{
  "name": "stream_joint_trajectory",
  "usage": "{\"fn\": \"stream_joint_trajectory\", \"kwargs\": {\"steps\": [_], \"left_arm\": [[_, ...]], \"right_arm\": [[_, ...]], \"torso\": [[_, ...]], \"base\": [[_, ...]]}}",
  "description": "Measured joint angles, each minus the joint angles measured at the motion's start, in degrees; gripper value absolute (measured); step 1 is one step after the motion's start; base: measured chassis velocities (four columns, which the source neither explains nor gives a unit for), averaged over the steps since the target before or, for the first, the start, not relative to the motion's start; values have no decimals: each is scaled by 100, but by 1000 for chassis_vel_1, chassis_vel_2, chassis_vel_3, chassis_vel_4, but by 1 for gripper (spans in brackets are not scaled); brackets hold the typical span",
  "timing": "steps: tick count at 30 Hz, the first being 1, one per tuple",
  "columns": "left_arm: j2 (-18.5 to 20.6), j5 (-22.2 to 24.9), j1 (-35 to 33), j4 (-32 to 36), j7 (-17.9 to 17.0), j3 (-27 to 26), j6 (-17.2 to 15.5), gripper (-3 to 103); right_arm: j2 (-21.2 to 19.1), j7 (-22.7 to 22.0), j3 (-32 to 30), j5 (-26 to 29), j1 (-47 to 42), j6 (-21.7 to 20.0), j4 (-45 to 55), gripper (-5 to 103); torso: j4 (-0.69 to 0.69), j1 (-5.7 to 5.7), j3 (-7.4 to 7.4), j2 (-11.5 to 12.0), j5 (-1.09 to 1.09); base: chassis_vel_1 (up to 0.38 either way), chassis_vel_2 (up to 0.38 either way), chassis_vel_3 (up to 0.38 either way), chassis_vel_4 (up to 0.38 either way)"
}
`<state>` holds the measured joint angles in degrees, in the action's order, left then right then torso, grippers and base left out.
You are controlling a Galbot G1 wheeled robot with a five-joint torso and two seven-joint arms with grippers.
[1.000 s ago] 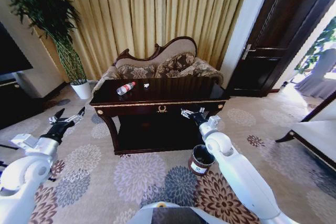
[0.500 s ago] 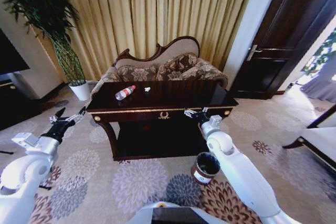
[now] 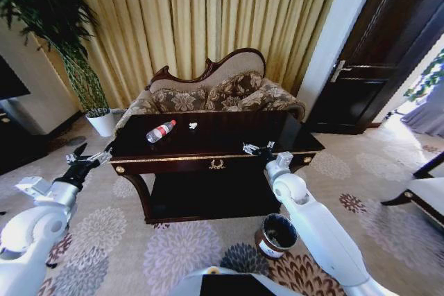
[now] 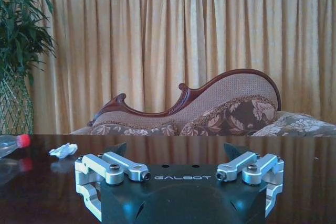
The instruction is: Move to the front of the table and place the trash on the table into the trash bin.
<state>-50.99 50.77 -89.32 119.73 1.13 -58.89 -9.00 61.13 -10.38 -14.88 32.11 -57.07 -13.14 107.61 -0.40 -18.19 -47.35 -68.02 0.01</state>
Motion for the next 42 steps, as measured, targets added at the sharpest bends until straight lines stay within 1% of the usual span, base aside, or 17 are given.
{"fn": "stream_joint_trajectory", "kwargs": {"steps": [9, 11, 14, 18, 20, 21, 24, 25, 27, 28, 31, 32, 34, 35, 38, 39, 42], "left_arm": [[13, 6, 7, -11, -3, 1, -8, 100], [10, 7, 14, -25, -3, 11, -9, 100], [-8, 6, 18, -32, -3, 21, -12, 100], [-33, 4, -2, -26, -6, 7, -13, 100], [-47, 7, -50, -7, -6, -54, -13, 100], [-47, 7, -50, -7, -6, -54, -13, 100], [-65, 11, -86, -2, -4, -138, -13, 100], [-65, 11, -86, -2, -4, -138, -13, 100], [-70, 12, -69, -25, -10, -172, -13, 100], [-70, 12, -69, -25, -10, -172, -13, 100], [-74, 23, -56, -41, -24, -205, -13, 100], [-74, 23, -56, -41, -24, -205, -13, 100], [-82, 24, -51, -59, -35, -218, -13, 100], [-82, 24, -51, -59, -35, -218, -13, 100], [-117, 23, -43, -96, -35, -226, -13, 100], [-117, 23, -43, -96, -35, -226, -13, 100], [-160, 6, -54, -108, -29, -225, -4, 100]], "right_arm": [[-15, 77, 37, -13, 18, -1, -2, 100], [-42, 67, 111, 106, 29, -214, 160, 100], [-92, 28, 259, 291, 172, -382, 226, 100], [-208, 30, 502, 451, 434, -397, 144, 100], [-354, 52, 786, 688, 775, -395, 4, 100], [-354, 52, 786, 688, 775, -395, 4, 100], [-447, 54, 1305, 940, 1439, -267, -362, 100], [-447, 54, 1305, 940, 1439, -267, -362, 100], [-398, 8, 1730, 1166, 1966, -226, -686, 100], [-398, 8, 1730, 1166, 1966, -226, -686, 100], [-299, 1, 2189, 1391, 2501, -251, -1048, 100], [-299, 1, 2189, 1391, 2501, -251, -1048, 100], [-233, 2, 2596, 1574, 2947, -298, -1333, 100], [-233, 2, 2596, 1574, 2947, -298, -1333, 100], [-182, 27, 3120, 1846, 3621, -369, -1649, 100], [-182, 27, 3120, 1846, 3621, -369, -1649, 100], [-155, 9, 3613, 2276, 4179, -548, -1785, 100]], "torso": [[1, -1, -1, 1, 0], [-2, -3, -2, 1, 1], [-2, -4, -2, 1, -1], [1, -1, 0, 1, -1], [2, 4, 1, -1, -1], [2, 4, 1, -1, -1], [1, 3, 1, -1, 0], [1, 3, 1, -1, 0], [0, 0, -1, 0, 0], [0, 0, -1, 0, 0], [1, -2, -1, 1, 0], [1, -2, -1, 1, 0], [2, -1, -1, 0, -1], [2, -1, -1, 0, -1], [0, -1, -1, 1, 0], [0, -1, -1, 1, 0], [-1, -1, -1, 1, -1]], "base": [[-150, 150, 150, -151], [-119, 82, 107, -103], [-69, 42, 41, -50], [0, 0, 0, 0], [0, 0, 0, 0], [0, 0, 0, 0], [0, 0, 0, 0], [0, 0, 0, 0], [0, 0, 0, 0], [0, 0, 0, 0], [0, 0, 0, 0], [0, 0, 0, 0], [0, 0, 0, 0], [0, 0, 0, 0], [0, 0, 0, 0], [0, 0, 0, 0], [0, 0, 0, 0]]}}
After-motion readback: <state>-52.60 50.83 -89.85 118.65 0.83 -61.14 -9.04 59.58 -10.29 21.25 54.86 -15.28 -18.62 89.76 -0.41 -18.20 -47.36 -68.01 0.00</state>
